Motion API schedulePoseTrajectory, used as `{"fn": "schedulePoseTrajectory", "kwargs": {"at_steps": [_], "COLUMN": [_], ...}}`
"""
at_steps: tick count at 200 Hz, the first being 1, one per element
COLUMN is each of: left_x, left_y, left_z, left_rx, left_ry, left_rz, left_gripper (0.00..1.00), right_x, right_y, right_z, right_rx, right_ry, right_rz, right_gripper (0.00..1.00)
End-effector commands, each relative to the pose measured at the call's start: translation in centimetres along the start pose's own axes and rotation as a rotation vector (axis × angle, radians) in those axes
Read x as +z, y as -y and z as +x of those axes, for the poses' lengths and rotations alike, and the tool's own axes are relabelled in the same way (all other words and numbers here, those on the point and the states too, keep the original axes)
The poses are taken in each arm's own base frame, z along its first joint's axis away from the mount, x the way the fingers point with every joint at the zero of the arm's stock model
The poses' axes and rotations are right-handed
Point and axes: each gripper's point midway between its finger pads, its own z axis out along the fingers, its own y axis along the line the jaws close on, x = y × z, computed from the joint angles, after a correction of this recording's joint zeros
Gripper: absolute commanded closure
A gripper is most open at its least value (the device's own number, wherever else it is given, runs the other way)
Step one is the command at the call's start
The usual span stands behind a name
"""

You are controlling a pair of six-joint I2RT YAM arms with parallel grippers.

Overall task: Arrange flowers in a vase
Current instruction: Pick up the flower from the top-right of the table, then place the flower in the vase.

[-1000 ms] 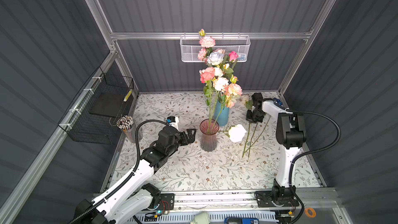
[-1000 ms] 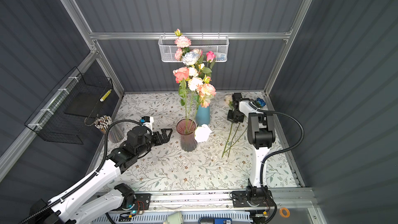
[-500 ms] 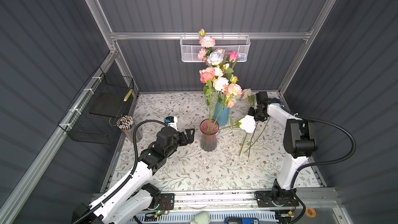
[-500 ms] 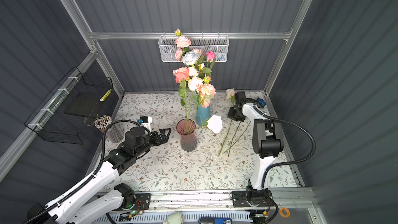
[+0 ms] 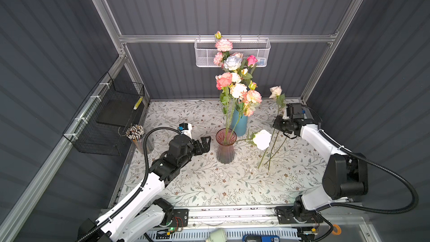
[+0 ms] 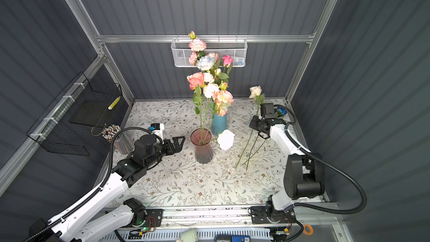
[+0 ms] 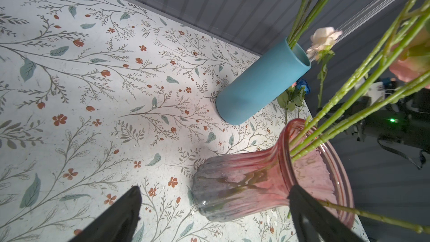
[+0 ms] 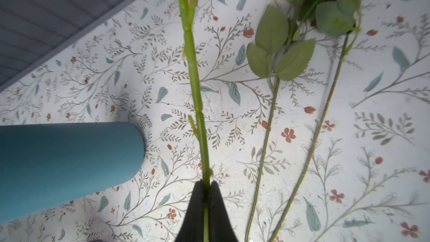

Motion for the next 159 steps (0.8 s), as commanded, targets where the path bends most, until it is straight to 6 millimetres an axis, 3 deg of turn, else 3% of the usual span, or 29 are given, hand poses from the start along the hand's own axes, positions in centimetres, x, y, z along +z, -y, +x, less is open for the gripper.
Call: {"fn": "schedulePoseTrajectory", "kwargs": {"at_steps": [1,48,66,90,159], "left_x": [-0.2,-1.1,-1.6,-2.1,-4.2], "left_y": [1.4,1.7,1.6,1.7,1.2], "left_z": [-1.5,-2.5,-3.0,-3.5,-4.7], "left_rx": [0.024,0.030,0.034,0.034,0.036], "left_ry": [0.020,0.049,0.067,0.077,0.131], "left_rz": [0.029,0.028,0.019,0.011,-0.027], "left_gripper": [0.00,0.01,0.00,0.01,0.01], "right_x": [-3.4,-10.7,-14.4,-18.0,-26.4], "right_y": [-1.1,-2.0,-3.0,-4.5,-8.7], "right_z": [-1.7,-2.6,-3.2,-3.6,-4.7], "right_rx": [-0.002,-0.033,-0.050,-0.075,-0.144], "right_ry": [0.118,0.276,0.362,0.444,0.629], "right_rz": [-0.037,-0.071,-0.114,-0.165,-0.323], "right_gripper": [1.00,1.00,1.00,1.00,1.00]}}
